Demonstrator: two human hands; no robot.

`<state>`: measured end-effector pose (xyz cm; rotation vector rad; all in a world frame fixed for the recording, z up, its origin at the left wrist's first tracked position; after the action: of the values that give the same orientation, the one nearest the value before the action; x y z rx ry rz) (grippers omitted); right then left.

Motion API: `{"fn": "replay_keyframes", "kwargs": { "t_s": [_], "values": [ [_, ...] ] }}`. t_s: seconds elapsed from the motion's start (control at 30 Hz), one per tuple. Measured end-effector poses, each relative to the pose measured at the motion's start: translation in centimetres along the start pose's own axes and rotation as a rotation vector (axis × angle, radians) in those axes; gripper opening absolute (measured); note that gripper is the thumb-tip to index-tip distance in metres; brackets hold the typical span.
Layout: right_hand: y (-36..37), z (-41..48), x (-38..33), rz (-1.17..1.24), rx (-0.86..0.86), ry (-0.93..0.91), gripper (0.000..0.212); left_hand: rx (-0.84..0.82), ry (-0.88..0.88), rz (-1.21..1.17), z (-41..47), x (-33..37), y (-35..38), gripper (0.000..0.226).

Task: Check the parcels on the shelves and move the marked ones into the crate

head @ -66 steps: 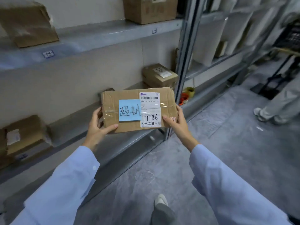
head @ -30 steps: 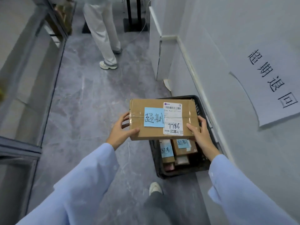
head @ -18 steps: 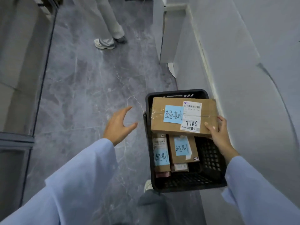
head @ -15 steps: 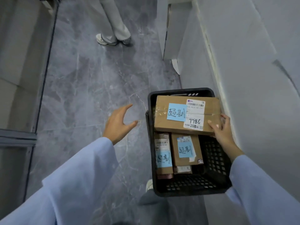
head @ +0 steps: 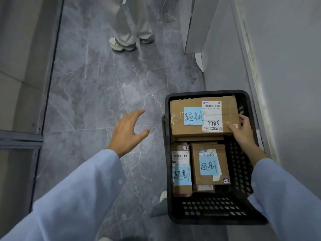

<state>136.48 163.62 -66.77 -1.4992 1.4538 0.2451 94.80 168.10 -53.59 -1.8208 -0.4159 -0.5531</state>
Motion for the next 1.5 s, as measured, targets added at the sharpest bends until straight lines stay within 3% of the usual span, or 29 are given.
{"fn": "replay_keyframes", "kwargs": {
  "t_s": [0.13, 0.3, 0.57, 0.73, 1.07, 1.5],
  "values": [
    [-0.2, -1.5, -0.9, -0.064, 0.043, -0.033, 0.072, 0.02, -0.038, -0.022, -0.6, 0.0, -1.0, 0.062],
    [1.0, -4.4, -4.6, -0.247, 0.051, -0.15, 0.063, 0.06, -0.06, -0.04, -2.0, -0.2, -3.7, 0.06],
    [12.2, -12.8, -16.2, -0.635, -0.237, -0.513, 0.073, 0.175, -0.092, 0.171, -7.4, -2.8, -11.7, 0.072],
    [22.3, -22.3, -25.2, -0.761, -0.399, -0.792, 0.078, 0.303, -0.224, 0.302, -14.0, -8.1, -19.6, 0.07],
    [42.3, -51.1, -38.6, -0.794, -0.624, -1.278, 0.076, 0.607, -0.574, 0.37, -37.8, -22.6, -37.9, 0.072],
    [57.7, -95.1, -42.1, -0.7, -0.876, -1.77, 0.077, 0.926, -1.033, 0.467, -77.9, -35.7, -51.9, 0.073]
  ]
}}
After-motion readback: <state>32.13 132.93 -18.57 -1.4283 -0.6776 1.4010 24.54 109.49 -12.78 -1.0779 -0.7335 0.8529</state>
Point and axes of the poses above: each hand's wrist, its own z-axis towards the middle knuckle, its own y-axis out of the palm, x = y × z, the point moved 9 cm from there along z, towards the middle knuckle, and after that the axes turned 2 degrees about -y, right-handed, at the moved point
